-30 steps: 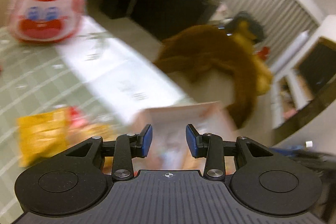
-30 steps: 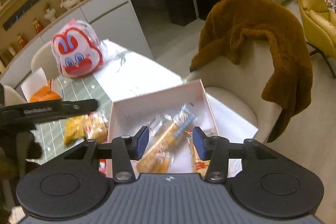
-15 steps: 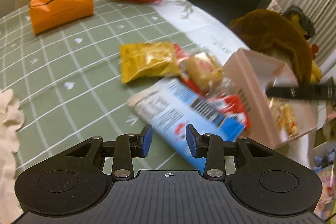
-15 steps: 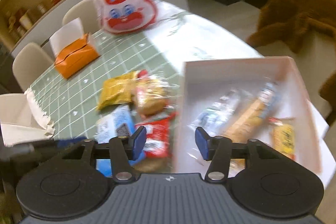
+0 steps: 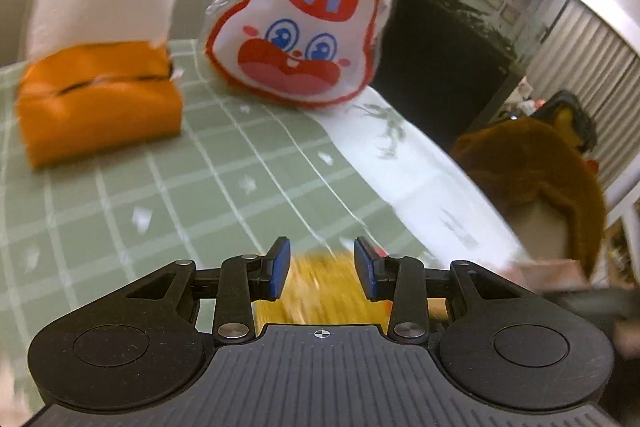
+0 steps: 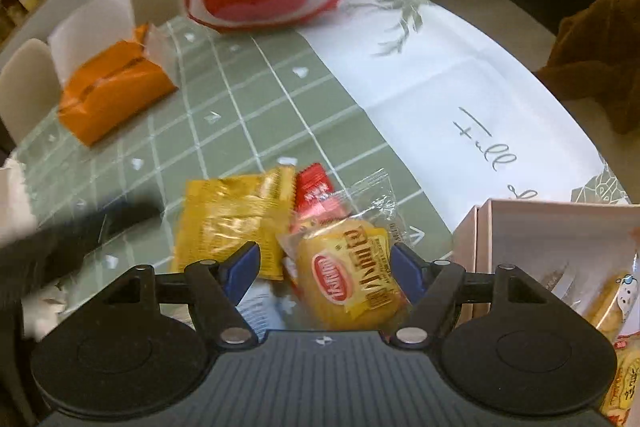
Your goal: Organize snacks
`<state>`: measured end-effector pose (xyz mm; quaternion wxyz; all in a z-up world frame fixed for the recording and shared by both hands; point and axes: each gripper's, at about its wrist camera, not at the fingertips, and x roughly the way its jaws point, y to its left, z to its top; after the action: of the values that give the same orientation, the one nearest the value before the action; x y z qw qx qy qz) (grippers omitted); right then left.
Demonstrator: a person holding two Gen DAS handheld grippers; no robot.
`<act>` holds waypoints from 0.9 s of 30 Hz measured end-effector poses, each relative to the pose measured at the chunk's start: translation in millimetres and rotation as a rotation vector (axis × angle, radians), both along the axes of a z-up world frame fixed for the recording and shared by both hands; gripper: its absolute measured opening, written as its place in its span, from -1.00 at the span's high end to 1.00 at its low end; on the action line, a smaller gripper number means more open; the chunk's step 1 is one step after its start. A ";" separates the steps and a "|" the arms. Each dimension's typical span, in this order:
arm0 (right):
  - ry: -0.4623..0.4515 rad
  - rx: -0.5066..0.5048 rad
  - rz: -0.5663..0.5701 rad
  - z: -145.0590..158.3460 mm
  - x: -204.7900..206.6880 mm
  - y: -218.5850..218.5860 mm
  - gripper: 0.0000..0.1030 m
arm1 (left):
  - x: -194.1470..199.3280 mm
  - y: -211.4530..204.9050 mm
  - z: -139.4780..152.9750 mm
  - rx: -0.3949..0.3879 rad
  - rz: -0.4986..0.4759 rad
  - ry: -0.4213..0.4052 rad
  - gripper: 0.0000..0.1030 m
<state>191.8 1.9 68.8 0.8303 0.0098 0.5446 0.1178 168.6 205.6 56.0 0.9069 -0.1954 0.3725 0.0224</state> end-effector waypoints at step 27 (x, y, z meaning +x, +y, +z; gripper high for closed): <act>-0.067 0.151 -0.053 55.2 -215.1 -118.1 0.23 | -134.3 -64.1 -14.4 -0.018 -0.155 0.212 0.28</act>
<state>-23.3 -116.2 124.0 0.8478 0.0829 0.5056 0.1367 34.3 141.5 41.6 0.8597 -0.1706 0.4805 -0.0302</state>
